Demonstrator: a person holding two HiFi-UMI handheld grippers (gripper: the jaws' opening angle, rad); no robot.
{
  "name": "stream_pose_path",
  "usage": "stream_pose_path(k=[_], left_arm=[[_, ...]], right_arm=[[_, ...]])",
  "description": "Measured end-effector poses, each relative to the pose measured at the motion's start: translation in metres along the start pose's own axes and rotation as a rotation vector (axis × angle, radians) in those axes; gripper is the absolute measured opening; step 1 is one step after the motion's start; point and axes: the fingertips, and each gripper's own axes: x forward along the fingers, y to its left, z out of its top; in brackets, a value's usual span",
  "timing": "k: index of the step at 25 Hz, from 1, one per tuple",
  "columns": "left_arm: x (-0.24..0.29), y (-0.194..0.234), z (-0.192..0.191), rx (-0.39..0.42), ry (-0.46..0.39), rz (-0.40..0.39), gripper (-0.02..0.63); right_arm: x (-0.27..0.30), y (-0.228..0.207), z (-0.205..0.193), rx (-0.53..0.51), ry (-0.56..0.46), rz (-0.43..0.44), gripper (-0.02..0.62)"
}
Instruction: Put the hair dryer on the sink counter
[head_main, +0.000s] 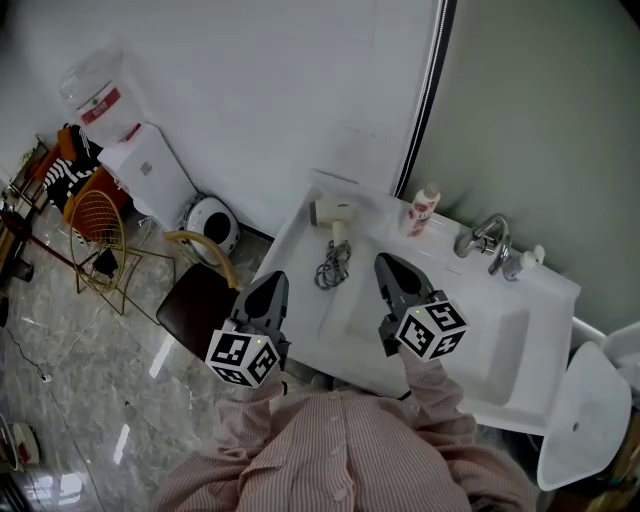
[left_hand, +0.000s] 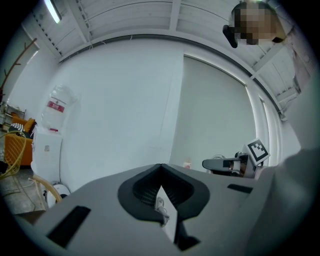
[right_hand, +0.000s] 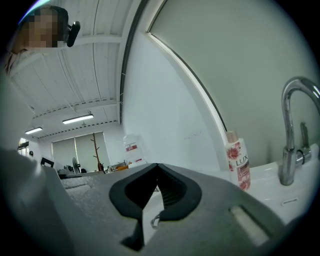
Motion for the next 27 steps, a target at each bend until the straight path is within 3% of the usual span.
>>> stream_pose_path(k=[27], left_arm=[[-0.007,0.007,-0.003,0.003,0.011,0.027,-0.002]], right_arm=[[-0.014,-0.013,-0.004,-0.090,0.011,-0.082,0.005]])
